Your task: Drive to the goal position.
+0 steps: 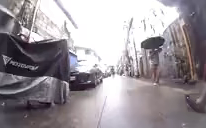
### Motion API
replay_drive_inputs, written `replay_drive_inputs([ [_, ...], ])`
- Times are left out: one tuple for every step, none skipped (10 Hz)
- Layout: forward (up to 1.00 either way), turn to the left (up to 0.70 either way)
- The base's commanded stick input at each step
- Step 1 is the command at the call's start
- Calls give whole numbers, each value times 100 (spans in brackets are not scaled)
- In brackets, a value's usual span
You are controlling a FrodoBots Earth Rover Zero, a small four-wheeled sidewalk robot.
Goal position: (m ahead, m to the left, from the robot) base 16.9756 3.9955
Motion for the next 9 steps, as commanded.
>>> replay_drive_inputs([
  [99,0],
  [99,0],
  [99,0],
  [99,0],
  [99,0],
  [99,0],
  [99,0],
  [99,0],
  [99,15],
])
